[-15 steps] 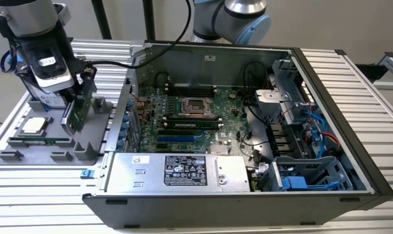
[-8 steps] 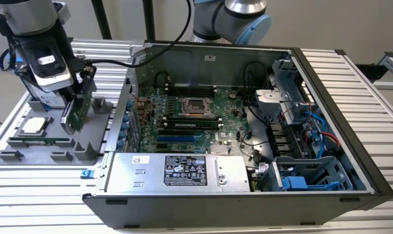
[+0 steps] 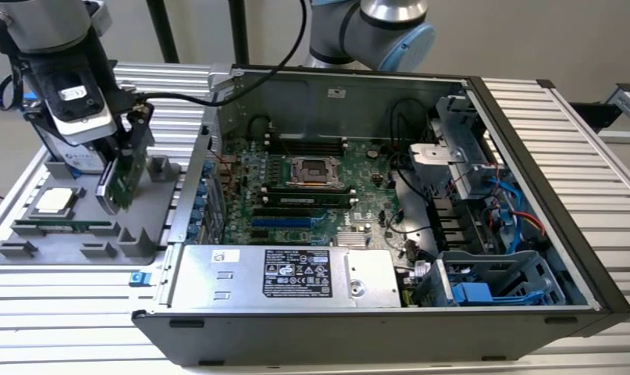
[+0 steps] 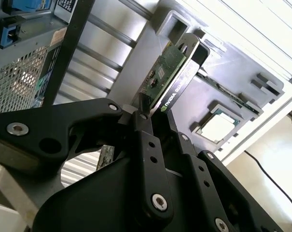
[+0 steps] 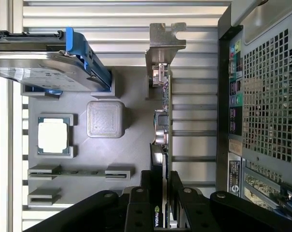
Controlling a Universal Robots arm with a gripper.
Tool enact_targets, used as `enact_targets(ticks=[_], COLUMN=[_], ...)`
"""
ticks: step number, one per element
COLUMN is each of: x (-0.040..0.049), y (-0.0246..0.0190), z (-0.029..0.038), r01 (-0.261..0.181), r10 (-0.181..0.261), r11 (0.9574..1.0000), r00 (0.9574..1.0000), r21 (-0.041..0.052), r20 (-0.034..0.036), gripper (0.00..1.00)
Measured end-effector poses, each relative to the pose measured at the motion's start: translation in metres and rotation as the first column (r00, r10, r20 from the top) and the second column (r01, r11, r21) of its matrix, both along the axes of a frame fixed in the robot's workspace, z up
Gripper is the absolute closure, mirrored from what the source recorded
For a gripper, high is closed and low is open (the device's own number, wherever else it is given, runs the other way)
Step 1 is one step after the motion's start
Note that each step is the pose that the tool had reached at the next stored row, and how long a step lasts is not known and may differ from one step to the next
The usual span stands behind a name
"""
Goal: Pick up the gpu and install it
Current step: 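Pick up the gpu and move the gpu toward the slot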
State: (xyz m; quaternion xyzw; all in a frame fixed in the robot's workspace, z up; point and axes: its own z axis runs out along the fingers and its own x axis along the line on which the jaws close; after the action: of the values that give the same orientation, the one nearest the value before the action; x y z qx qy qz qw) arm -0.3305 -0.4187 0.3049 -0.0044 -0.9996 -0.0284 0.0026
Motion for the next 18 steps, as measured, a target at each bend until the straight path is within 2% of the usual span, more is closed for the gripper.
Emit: enact_targets(ticks=[18], x=[0.0000], y=[0.0000], z=[0.0118], r01=[0.000], r10=[0.000], r11=[1.0000], r00=[1.0000], r21=[0.0000], r20=[0.0001], gripper=[1.00])
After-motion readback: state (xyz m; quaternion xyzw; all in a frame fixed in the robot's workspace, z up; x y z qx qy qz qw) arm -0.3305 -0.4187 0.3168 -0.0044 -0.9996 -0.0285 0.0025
